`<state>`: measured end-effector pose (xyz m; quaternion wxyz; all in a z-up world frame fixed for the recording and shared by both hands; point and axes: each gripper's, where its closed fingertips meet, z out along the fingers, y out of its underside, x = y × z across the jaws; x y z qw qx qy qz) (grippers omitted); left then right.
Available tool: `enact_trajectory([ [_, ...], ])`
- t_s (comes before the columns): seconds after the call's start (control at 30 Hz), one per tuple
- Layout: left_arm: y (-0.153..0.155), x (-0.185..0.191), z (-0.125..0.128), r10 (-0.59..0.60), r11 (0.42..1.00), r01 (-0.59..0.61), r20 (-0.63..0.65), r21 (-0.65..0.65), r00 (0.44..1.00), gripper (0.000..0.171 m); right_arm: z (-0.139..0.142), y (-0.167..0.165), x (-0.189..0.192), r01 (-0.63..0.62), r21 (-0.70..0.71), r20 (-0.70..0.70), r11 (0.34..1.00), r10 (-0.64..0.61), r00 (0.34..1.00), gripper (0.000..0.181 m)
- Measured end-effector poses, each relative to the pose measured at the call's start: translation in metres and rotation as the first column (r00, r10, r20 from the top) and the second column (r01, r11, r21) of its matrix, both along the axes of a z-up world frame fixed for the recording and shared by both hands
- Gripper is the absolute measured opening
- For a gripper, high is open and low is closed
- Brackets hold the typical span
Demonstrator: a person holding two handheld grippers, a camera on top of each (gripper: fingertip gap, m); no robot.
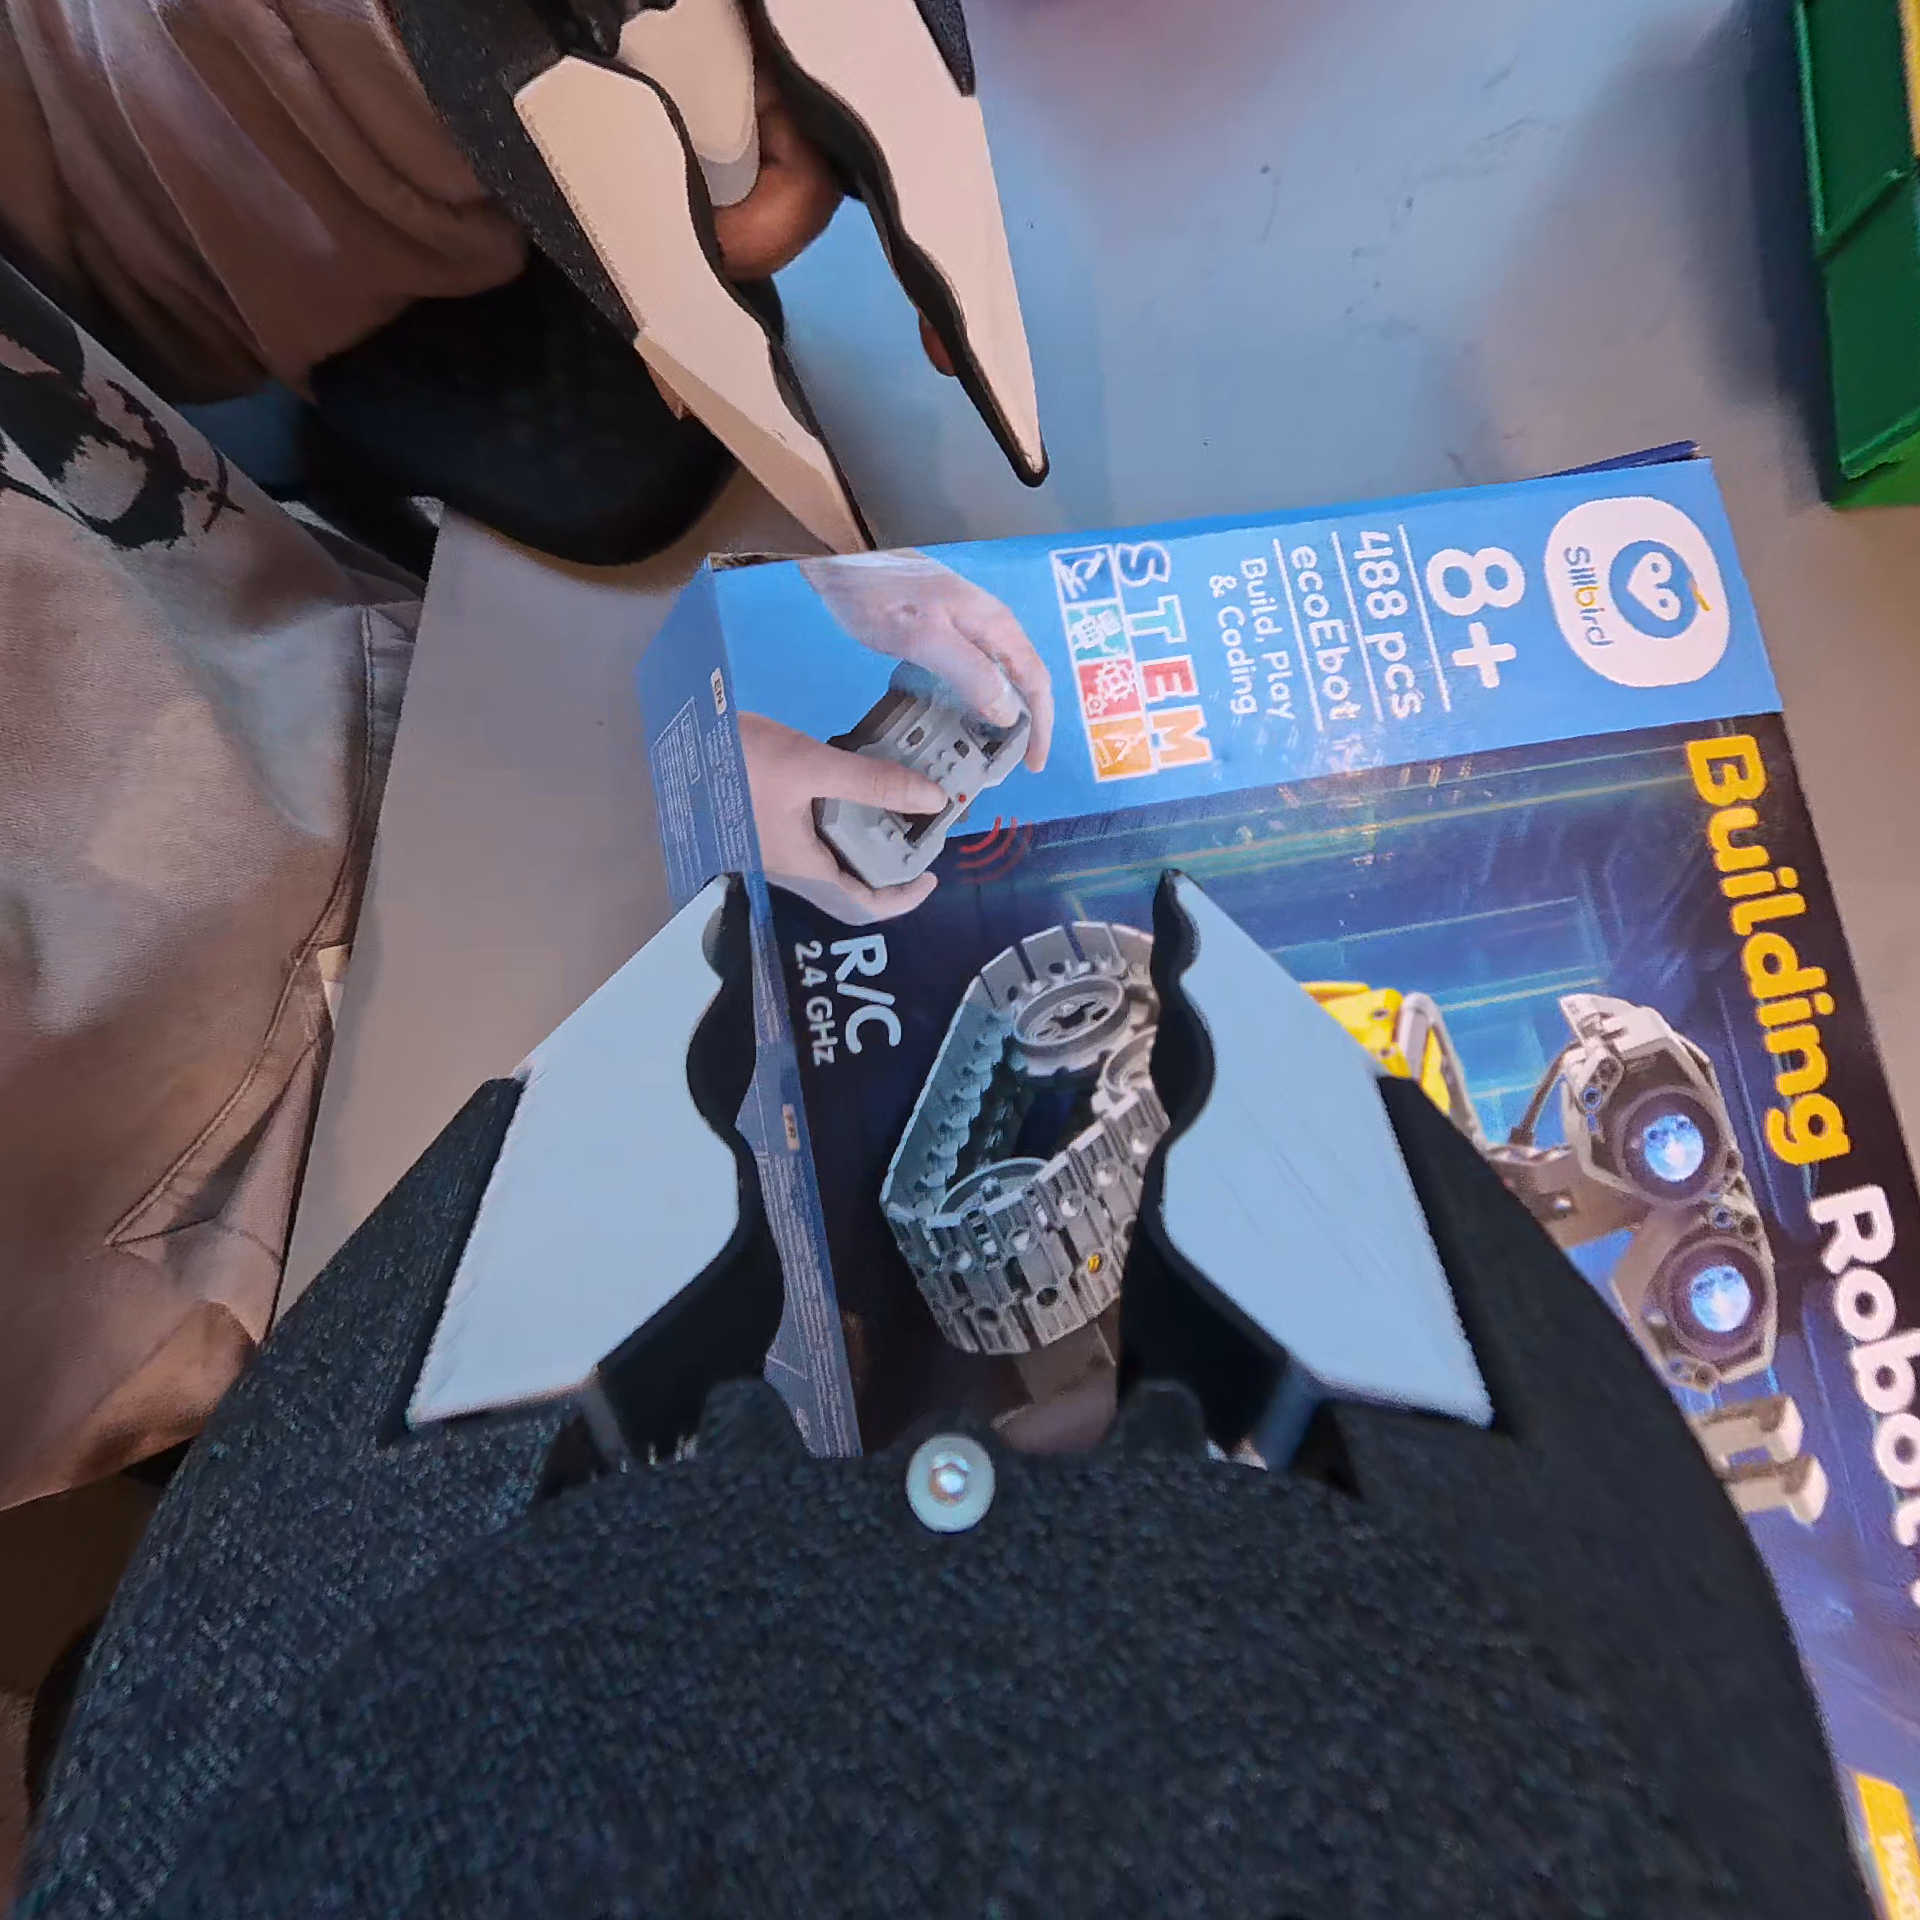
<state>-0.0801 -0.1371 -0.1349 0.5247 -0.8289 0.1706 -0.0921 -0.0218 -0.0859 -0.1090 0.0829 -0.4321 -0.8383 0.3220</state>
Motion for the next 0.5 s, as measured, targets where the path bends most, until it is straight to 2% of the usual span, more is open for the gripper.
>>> enact_trajectory([
  [0.17, 0.003, 0.017, -0.003, -0.05, 0.999, 0.05, -0.039, -0.001, 0.998, 0.039, 0.009, 0.016, 0.011, 0.046, -0.027, -0.039, 0.999, -0.047, 0.998, 0.079],
  [0.4, -0.004, 0.037, -0.001, -0.073, 0.997, 0.073, 0.032, -0.005, 0.997, 0.08, 0.011, 0.039, 0.014, 0.112, -0.07, -0.043, 0.991, -0.116, 0.992, 0.077],
  [0.5, -0.017, 0.047, -0.004, -0.018, 1.0, 0.019, 0.027, -0.016, 0.999, 0.075, -0.005, 0.039, 0.018, 0.086, -0.018, -0.006, 0.996, -0.087, 0.996, 0.078],
])
